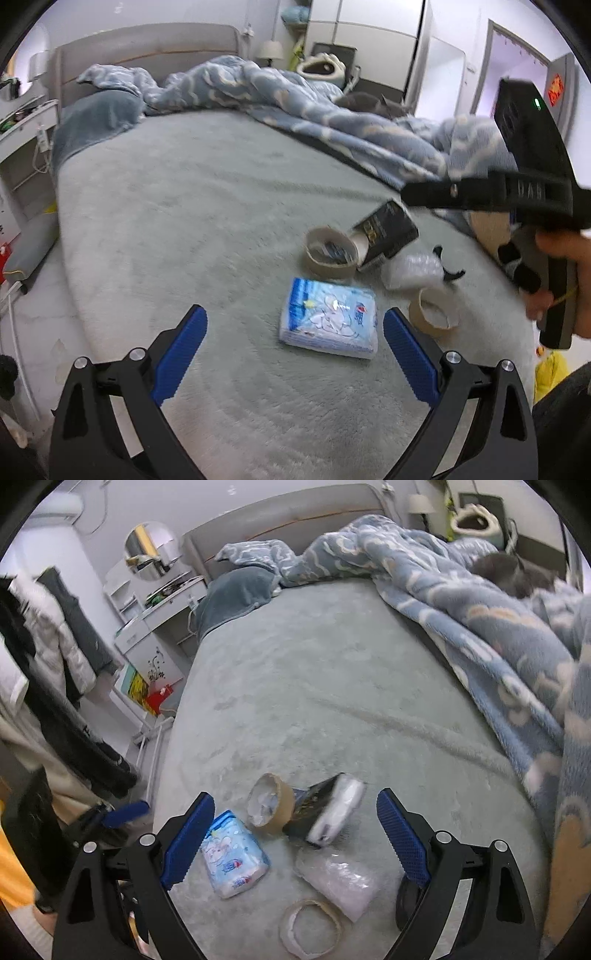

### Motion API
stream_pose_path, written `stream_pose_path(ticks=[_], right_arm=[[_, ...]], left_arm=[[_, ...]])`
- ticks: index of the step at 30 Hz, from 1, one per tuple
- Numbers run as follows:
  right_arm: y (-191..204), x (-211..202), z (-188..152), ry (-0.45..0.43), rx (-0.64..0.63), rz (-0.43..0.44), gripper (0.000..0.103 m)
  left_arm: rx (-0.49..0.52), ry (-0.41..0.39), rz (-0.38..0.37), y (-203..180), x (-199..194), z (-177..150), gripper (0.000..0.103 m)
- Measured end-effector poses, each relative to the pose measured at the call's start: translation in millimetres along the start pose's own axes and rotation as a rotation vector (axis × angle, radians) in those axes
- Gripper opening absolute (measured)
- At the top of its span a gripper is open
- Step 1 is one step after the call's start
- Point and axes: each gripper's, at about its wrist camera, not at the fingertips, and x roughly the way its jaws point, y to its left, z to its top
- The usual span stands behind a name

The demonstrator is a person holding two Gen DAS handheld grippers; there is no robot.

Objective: Collect trash
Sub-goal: 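Move both tools back over the bed toward the tissue pack and tape, then grasp the blue tissue pack with the left tool while the right tool grasps the black box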

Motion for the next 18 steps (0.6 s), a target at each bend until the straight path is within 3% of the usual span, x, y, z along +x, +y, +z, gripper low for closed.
stream_pose_path(ticks=[6, 13, 18], right_arm=[[-20.3, 3.2, -0.3, 0.005, 0.136, 0.048, 0.091], [-18.6, 9.1, -0.6, 0.028, 0.130, 0.059, 0.091], [-22.5, 10.4, -1.2, 0.028, 0.144, 0.043, 0.087]], left_arm=[[0.044, 0.044, -0.043, -5.5, 24.3, -0.9, 0.098], [0.030, 0.065, -0.123, -4.8, 37.4, -1.8, 0.098], [0.051, 0.081, -0.133, -15.6, 44.2, -4.3, 0.098]])
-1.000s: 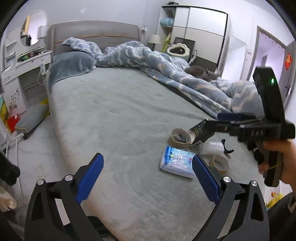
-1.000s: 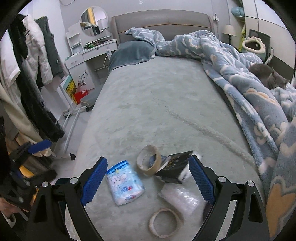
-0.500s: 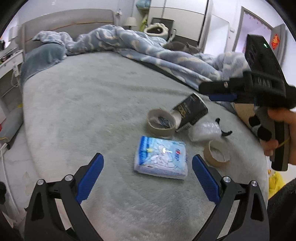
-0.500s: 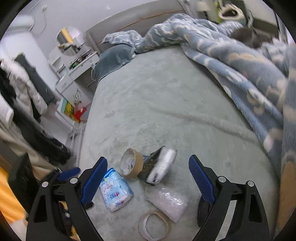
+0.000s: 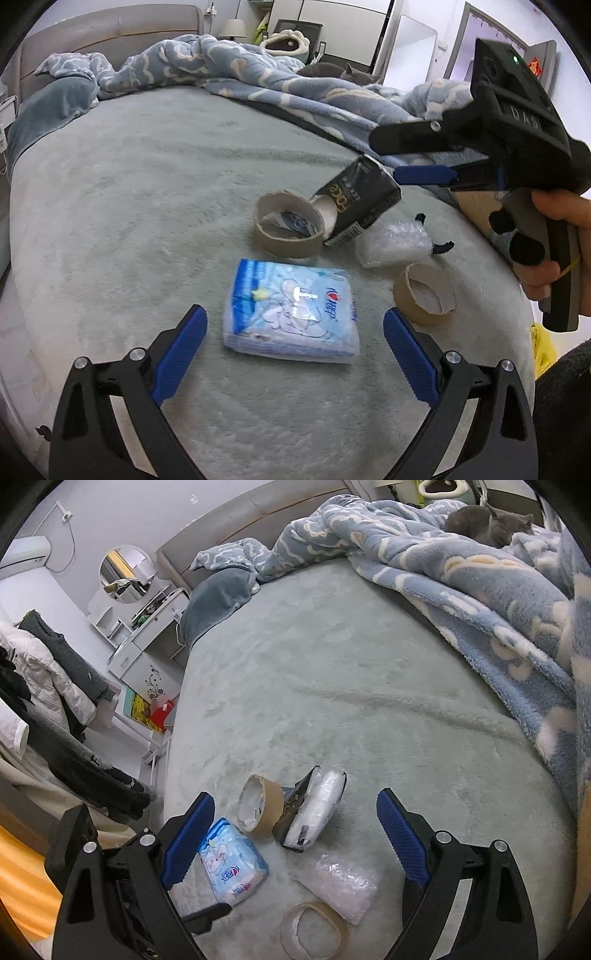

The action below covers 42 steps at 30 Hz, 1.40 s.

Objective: Collect trash
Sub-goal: 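Grasp the blue tissue pack with the left tool while the right tool grasps the black box, then carry the tissue pack and black box over the green bin and open both tools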

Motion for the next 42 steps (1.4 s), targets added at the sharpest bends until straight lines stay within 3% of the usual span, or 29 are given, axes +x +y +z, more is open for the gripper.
stream_pose_path(ticks=[1, 7, 11, 14, 18, 22, 34, 42], right_arm=[[0.3, 0.3, -0.7, 0.003, -0.002, -0.008, 0.078], [-4.1, 8.2, -2.7, 0.025, 0.023, -0.024, 0.062], [-2.4, 16.4, -4.6, 0.048, 0.020, -0.039, 0.056], [0.5, 19.7, -5.1, 0.053, 0.013, -0.051, 0.049], [4.9, 24.3, -6.6, 0.063, -0.005, -0.089, 0.029], [10.4, 23.1, -5.9, 0.052, -0.028, -0.105, 0.019], [51.4, 16.1, 1.1, -0.022, -0.221, -0.291, 0.013], [63.0, 2.0, 7.3, -0.084, -0.256, -0.356, 0.013]], left_arm=[[0.001, 0.006, 0.000, -2.4, 2.3, -0.6, 0.098], [0.047, 0.020, 0.022, -12.1, 7.9, -5.4, 0.095], [0.028, 0.021, 0.035, -7.0, 6.5, -6.1, 0.076], [-0.002, 0.015, 0.029, -1.8, 2.4, -5.1, 0.075], [-0.005, -0.002, 0.028, -1.7, -6.6, -3.1, 0.074], [-0.014, -0.025, 0.033, 1.4, -18.6, -0.8, 0.074], [-0.041, -0.046, 0.072, 18.1, -51.7, -6.1, 0.074], [-0.103, -0.079, 0.114, 35.7, -79.3, -7.0, 0.074]])
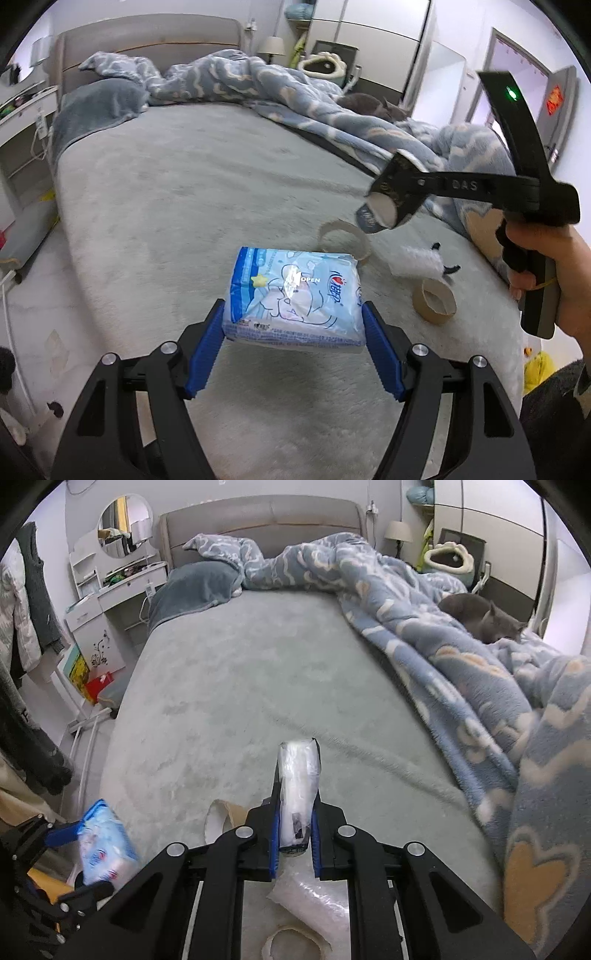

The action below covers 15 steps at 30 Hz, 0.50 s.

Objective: Collect trash
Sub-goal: 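Carry the tissue pack and black box over the green bin and open both tools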

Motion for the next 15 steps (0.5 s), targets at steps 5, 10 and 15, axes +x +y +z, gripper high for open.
stream_pose_path(ticks=[5, 10, 15], right_arm=[[2.5, -10.0, 5.1, -0.035, 0.006, -0.015, 0.013], [18.4, -18.3, 8.9, -0.055, -0.005, 0.020, 0.013], [39.9, -22.6, 10.1, -0.061, -0.017, 0.075, 0.013]], left_arm=[[-0.039, -0.001, 0.057, 11.2, -12.2, 0.9, 0.074], [-0.066, -0.009, 0.091, 19.1, -25.6, 1.0, 0.074], [-0.125, 0.024, 0.139, 30.4, -33.0, -7.3, 0.074]])
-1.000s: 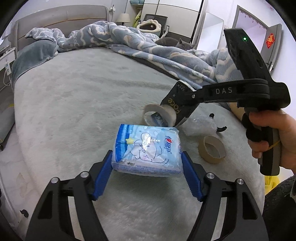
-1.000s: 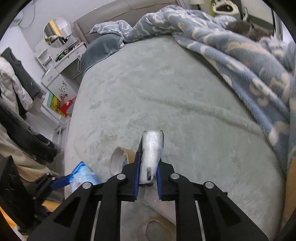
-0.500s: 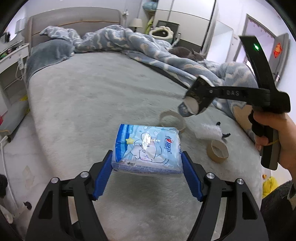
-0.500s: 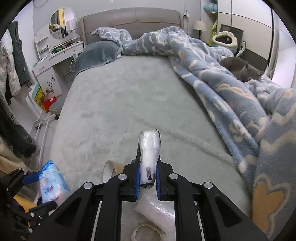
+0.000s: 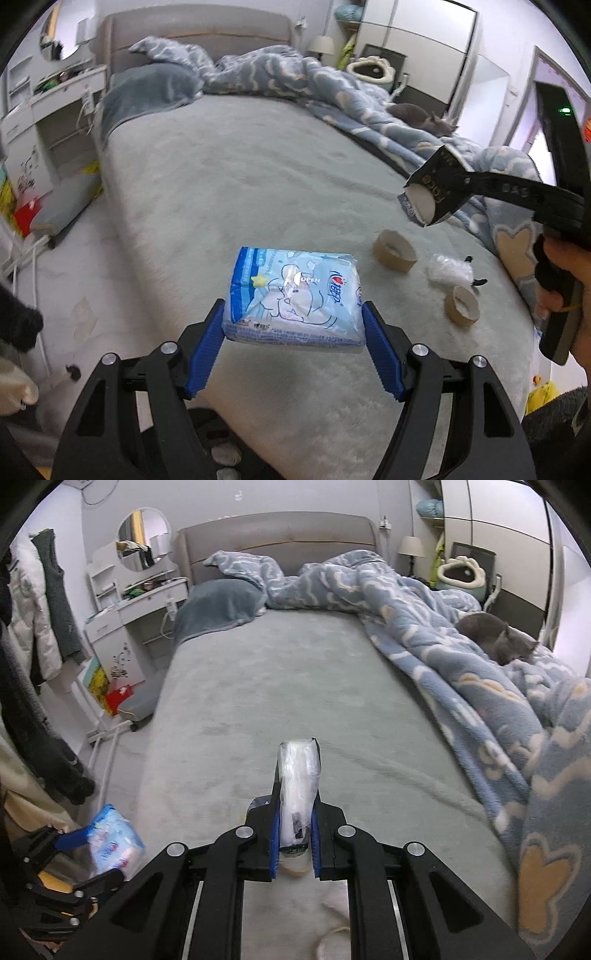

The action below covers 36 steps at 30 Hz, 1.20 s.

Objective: Collect trash
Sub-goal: 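Carry the tissue pack and black box over the green bin and open both tools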

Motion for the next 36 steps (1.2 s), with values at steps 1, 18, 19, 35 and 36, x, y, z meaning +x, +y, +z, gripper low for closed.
stream_pose_path(ticks=[1, 18, 19, 35, 36], right_arm=[[6.3, -0.4, 0.5, 0.001, -0.011, 0.006, 0.013], [107.5, -10.6, -24.6, 0.031, -0.138, 0.182, 0.013], [115.3, -11.7, -27.7, 0.034, -0.151, 0.195, 0.013], [204.1, 2.9, -66.1, 0.155, -0.235, 0.383, 0.013], [209.3, 5.6, -68.9, 0.167, -0.240, 0.387, 0.013]], left_arm=[[-0.013, 0.007, 0.004, 2.9, -0.7, -1.8, 0.074], [-0.109, 0.059, 0.176, 67.3, -29.8, -59.5, 0.074], [-0.106, 0.066, 0.185, 69.2, -29.7, -62.0, 0.074], [-0.192, 0.306, 0.254, 131.8, -5.6, -147.8, 0.074], [-0.201, 0.331, 0.247, 135.7, -2.0, -154.7, 0.074]])
